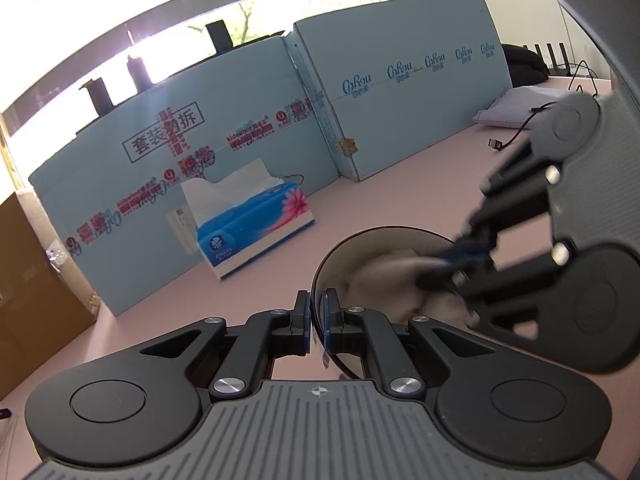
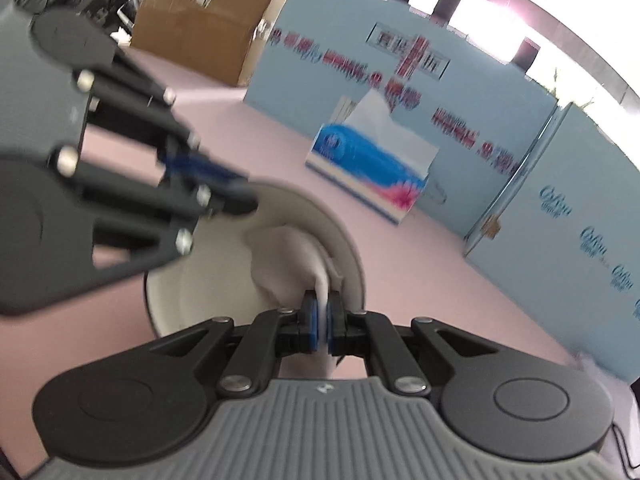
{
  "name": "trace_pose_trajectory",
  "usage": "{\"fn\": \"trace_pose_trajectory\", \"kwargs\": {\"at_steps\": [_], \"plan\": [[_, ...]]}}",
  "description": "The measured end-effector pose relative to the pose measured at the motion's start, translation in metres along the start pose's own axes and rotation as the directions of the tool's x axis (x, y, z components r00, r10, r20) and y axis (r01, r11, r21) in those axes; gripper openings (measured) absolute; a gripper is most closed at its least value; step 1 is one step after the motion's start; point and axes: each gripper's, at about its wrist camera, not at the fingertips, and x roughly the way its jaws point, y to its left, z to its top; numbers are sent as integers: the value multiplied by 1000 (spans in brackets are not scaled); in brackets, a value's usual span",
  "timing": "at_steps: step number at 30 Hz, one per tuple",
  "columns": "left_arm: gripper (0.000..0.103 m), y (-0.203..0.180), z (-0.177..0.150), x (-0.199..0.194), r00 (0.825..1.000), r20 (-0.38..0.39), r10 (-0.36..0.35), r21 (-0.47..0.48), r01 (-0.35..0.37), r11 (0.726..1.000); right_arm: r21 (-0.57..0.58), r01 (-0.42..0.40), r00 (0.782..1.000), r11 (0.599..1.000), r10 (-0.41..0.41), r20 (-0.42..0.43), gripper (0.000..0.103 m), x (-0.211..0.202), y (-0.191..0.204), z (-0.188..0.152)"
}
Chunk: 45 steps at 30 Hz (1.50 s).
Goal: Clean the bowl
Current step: 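Wipe the bowl's inside again with the cloth in the right gripper, then lift the white cloth up out of the bowl with the right gripper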
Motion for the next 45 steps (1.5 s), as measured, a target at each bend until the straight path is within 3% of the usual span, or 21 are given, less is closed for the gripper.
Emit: {"fn": "trace_pose_trajectory", "kwargs": {"at_steps": [5, 9, 11, 16, 20, 27, 34, 45], "plan": [[7, 0, 1, -1, 1000, 3, -4, -1, 4, 1000, -6, -58, 998, 998, 58, -29, 4, -4, 8, -7], [7, -1, 1, -1, 1000, 5, -5, 1, 5, 1000, 41, -178, 984, 983, 179, -14, 4, -13, 10, -4], [7, -1, 1, -1, 1000, 12, -8, 5, 8, 1000, 52, -201, 979, 978, 202, -10, 4, -12, 11, -4], [8, -1, 0, -2, 1000, 13, -11, 16, 11, 1000, 49, -152, 987, 987, 154, -45, 4, -1, 7, -6], [8, -1, -1, -1, 1000, 14, -13, 14, 13, 1000, 10, -59, 997, 998, 60, -44, 4, 1, 9, -6], [8, -1, -2, 0, 1000, 15, -17, 11, 16, 1000, 16, 19, 1000, 1000, -20, 21, 4, 3, 1, 2], [8, -1, -4, 0, 1000, 11, -18, -4, 18, 1000, 59, 7, 994, 998, -14, 112, 4, -5, -1, 14], [9, 10, -11, 6, 1000, -8, -27, -60, 27, 998, 154, 19, 992, 988, -39, 124, 4, -16, -15, 1]]}}
